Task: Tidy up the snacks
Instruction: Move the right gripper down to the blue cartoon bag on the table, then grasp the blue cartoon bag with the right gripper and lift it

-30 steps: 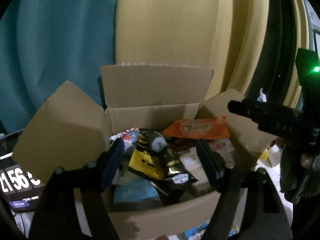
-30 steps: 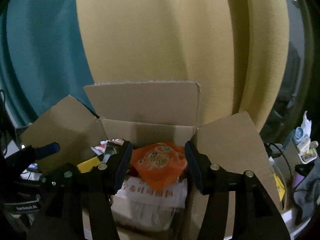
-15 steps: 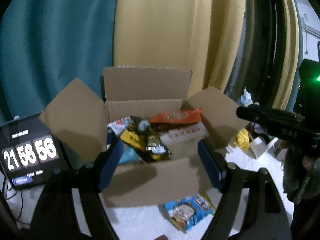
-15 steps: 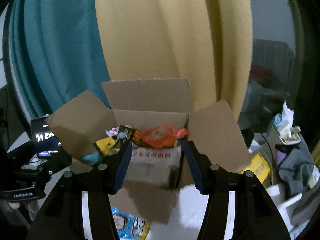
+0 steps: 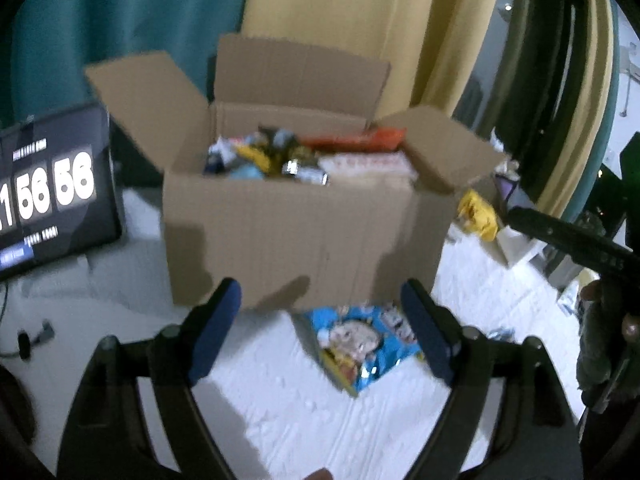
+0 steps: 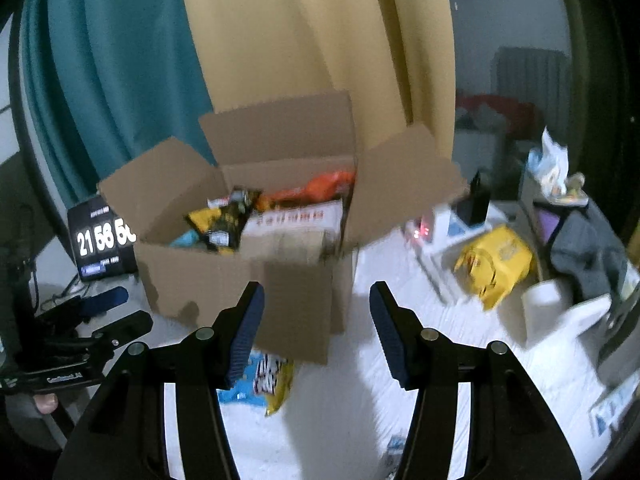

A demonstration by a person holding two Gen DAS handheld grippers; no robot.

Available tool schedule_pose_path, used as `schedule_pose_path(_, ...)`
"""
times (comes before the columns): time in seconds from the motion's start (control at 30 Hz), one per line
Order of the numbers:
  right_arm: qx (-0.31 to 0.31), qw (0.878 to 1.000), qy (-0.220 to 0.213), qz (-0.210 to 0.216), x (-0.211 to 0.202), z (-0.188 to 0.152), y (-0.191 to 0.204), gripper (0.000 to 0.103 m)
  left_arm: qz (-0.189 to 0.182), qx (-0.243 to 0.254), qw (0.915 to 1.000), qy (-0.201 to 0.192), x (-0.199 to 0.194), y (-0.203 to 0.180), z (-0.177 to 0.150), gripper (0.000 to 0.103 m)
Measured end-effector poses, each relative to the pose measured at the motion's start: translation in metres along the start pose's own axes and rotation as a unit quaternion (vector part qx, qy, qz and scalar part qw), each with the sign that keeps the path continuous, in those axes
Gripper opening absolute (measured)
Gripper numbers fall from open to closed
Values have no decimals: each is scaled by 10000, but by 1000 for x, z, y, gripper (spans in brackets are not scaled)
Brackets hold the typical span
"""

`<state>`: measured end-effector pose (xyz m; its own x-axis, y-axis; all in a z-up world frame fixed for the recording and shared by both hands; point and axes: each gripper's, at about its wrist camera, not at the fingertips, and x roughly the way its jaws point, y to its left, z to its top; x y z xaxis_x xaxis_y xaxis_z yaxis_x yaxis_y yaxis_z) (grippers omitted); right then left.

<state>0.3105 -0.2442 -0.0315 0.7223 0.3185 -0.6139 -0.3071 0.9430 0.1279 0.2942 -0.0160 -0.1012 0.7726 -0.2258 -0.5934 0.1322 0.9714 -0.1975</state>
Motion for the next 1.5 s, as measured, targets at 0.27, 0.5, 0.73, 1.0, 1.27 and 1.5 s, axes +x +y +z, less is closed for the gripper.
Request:
schedule_pose_path(0.27, 180, 9983, 515, 228, 36, -38, 1, 58, 152, 12, 9989, 441, 27, -1, -30, 84)
schedule_pose_path(0.5, 292, 9927, 1061, 496, 77, -69, 12, 61, 361, -43, 9970, 686, 45, 7, -44, 84)
schedule_pose_path(0.73, 434, 9874, 1323, 748, 105, -76, 20, 65, 637, -132, 9929, 1000, 67, 21, -52, 84)
schedule_pose_path(1.0, 609, 9813, 1485, 1059, 121, -80, 33, 66, 616, -78, 9925, 1056, 74, 20, -55, 84)
schedule_pose_path(1.27, 383, 9839, 1459, 962, 105, -86, 42, 52, 480, -8, 9930, 1082, 69, 10, -63, 84)
schedule_pose_path(1.5, 467, 9867, 1316, 826, 73, -98, 33, 46, 338, -3, 9949, 951, 45, -11, -72, 84)
